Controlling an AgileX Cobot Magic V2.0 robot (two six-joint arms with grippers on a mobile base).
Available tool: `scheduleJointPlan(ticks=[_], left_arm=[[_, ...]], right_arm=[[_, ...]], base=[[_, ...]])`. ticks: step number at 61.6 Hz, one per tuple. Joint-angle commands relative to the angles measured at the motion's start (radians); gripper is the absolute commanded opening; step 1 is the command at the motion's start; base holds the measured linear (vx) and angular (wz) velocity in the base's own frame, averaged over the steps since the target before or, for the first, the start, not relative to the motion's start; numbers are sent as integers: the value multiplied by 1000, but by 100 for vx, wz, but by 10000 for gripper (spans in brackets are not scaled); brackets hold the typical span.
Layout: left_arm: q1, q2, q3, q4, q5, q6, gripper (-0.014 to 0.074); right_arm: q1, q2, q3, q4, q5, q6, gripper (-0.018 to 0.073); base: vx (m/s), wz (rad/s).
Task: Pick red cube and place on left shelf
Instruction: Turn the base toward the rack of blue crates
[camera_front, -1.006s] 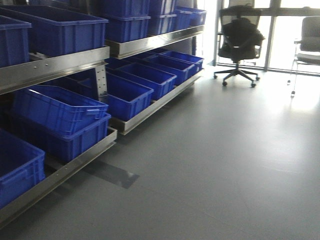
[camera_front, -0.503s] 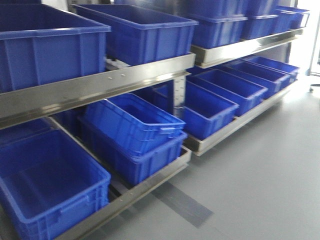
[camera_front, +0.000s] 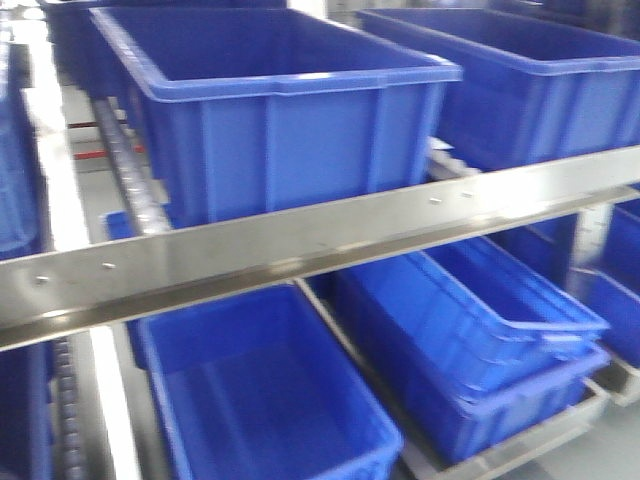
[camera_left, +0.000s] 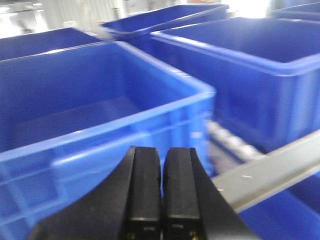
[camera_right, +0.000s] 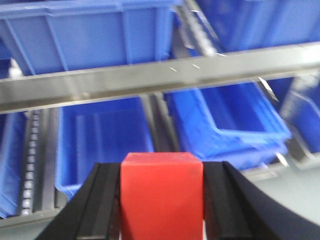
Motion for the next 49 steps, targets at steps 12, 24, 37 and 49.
scheduleJointPlan(ticks=[12,24,37,49], left_arm=[[-1,-3,22,-5,-90,1,106],[-1,-3,22,-5,-90,1,106],[-1,-3,22,-5,-90,1,106],[-1,-3,22,-5,-90,1,106]], right_arm=[[-6,3,-29,-6,-88,-4,55],[-6,3,-29,-6,-88,-4,55],[-6,3,-29,-6,-88,-4,55],[-6,3,-29,-6,-88,-4,55]], base=[[26,61],[19,53],[11,43],[7,32]])
